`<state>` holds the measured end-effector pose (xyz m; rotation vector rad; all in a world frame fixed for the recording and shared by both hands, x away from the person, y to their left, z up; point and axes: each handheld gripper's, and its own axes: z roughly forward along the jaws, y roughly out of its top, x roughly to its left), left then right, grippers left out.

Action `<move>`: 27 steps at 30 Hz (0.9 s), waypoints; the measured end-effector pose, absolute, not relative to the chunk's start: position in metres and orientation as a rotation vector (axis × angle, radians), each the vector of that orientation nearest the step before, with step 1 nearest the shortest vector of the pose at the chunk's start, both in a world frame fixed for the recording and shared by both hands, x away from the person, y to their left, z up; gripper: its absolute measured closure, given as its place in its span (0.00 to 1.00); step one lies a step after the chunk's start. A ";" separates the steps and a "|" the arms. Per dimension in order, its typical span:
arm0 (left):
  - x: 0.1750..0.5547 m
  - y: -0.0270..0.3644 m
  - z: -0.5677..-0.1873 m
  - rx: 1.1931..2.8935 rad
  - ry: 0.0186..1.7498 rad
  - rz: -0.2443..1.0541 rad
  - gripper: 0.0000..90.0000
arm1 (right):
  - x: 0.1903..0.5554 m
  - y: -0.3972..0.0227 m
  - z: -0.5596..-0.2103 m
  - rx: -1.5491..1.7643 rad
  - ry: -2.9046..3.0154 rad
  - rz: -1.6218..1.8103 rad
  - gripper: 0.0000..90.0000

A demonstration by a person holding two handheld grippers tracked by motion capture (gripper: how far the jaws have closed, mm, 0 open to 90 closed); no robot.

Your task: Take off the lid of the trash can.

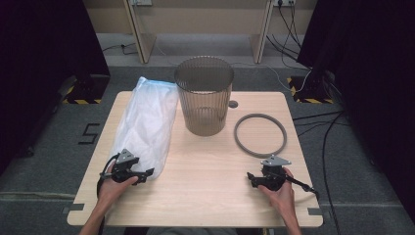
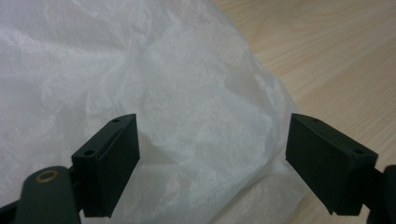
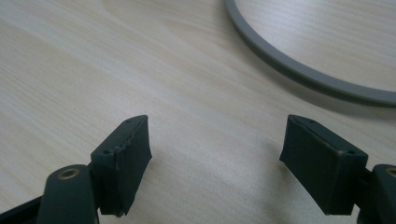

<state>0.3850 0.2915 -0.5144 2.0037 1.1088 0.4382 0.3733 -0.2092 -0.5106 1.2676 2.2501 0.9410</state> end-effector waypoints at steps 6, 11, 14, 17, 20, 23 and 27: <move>0.392 0.268 -0.511 2.064 1.054 0.450 0.19 | 0.371 -0.209 -0.514 1.275 2.248 0.937 0.25; 0.404 0.259 -0.518 2.104 1.075 0.437 0.21 | 0.369 -0.210 -0.515 1.267 2.244 0.952 0.24; 0.410 0.257 -0.518 2.112 1.092 0.437 0.22 | 0.369 -0.211 -0.515 1.260 2.246 0.958 0.24; 0.415 0.259 -0.518 2.097 1.101 0.444 0.30 | 0.369 -0.211 -0.516 1.255 2.242 0.964 0.24; 0.421 0.261 -0.517 2.088 1.079 0.446 0.48 | 0.369 -0.211 -0.516 1.255 2.241 0.967 0.24; 0.426 0.265 -0.517 2.085 1.054 0.432 0.70 | 0.369 -0.212 -0.516 1.251 2.243 0.968 0.24; 0.431 0.267 -0.518 2.064 1.050 0.415 0.90 | 0.369 -0.211 -0.516 1.251 2.243 0.968 0.24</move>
